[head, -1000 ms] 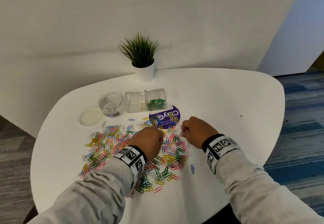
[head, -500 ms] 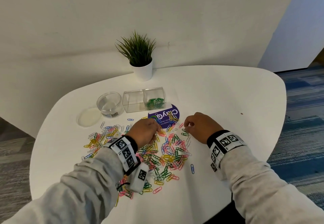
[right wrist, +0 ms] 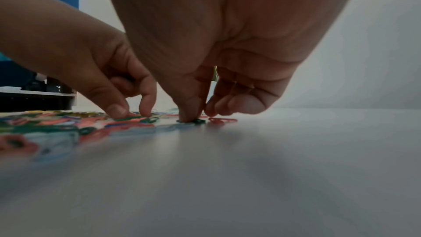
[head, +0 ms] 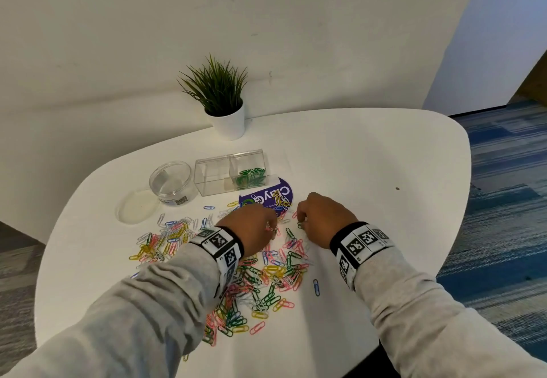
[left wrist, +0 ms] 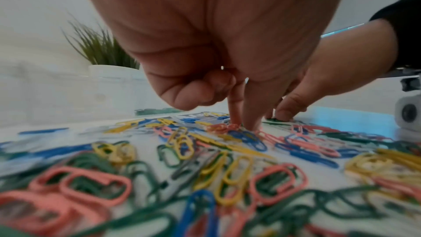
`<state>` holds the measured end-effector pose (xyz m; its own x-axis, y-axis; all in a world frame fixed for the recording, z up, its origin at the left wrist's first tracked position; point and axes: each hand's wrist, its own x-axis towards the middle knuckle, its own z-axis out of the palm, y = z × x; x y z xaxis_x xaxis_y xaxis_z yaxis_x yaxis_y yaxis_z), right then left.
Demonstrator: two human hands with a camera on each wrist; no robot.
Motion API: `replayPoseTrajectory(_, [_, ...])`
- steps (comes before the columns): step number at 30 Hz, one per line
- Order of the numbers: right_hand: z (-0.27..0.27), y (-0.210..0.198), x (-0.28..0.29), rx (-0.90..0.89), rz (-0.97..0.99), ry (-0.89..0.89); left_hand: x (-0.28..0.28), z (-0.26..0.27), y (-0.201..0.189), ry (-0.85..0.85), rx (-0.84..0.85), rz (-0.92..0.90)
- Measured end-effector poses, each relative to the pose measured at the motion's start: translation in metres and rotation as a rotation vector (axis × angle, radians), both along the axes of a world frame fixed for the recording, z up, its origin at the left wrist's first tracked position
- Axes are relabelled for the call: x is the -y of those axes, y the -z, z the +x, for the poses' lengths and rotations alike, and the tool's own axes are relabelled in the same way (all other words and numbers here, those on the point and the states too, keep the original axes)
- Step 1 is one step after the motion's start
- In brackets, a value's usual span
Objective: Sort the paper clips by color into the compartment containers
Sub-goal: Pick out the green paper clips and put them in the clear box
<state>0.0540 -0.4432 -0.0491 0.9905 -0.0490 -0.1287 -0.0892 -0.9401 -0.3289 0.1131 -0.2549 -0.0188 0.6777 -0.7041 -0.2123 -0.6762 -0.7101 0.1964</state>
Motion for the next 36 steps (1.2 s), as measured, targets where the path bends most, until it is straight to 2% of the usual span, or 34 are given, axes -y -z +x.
replayPoseTrajectory(8, [-0.003, -0.007, -0.004, -0.022, -0.027, -0.008, -0.002, 0.001, 0.003, -0.073, 0.057, -0.07])
replayPoseTrajectory(13, [-0.005, -0.024, 0.004, 0.114, 0.174, 0.107, 0.001, -0.005, 0.006, -0.134, 0.032, -0.038])
replayPoseTrajectory(15, [-0.005, -0.025, 0.012, 0.056, 0.251, 0.139, 0.001, -0.007, 0.009, -0.105, 0.043, -0.034])
replayPoseTrajectory(18, [-0.005, -0.022, 0.015, -0.008, 0.241, 0.111, 0.0, -0.008, 0.012, -0.066, 0.058, -0.009])
replayPoseTrajectory(21, [-0.005, -0.016, 0.009, -0.061, 0.142, 0.033, -0.001, -0.007, 0.006, -0.122, -0.016, -0.029])
replayPoseTrajectory(26, [-0.002, -0.005, -0.003, -0.123, 0.008, -0.052, -0.001, 0.009, -0.007, -0.339, -0.242, -0.249])
replayPoseTrajectory(29, [-0.003, -0.008, -0.003, -0.132, 0.016, -0.027, -0.005, 0.016, -0.012, -0.404, -0.285, -0.37])
replayPoseTrajectory(31, [-0.005, -0.012, -0.004, -0.138, 0.031, -0.027, -0.006, 0.015, -0.013, -0.363, -0.243, -0.322])
replayPoseTrajectory(36, [-0.008, -0.025, -0.001, -0.058, 0.174, 0.041, 0.002, -0.002, -0.01, -0.158, -0.074, -0.018])
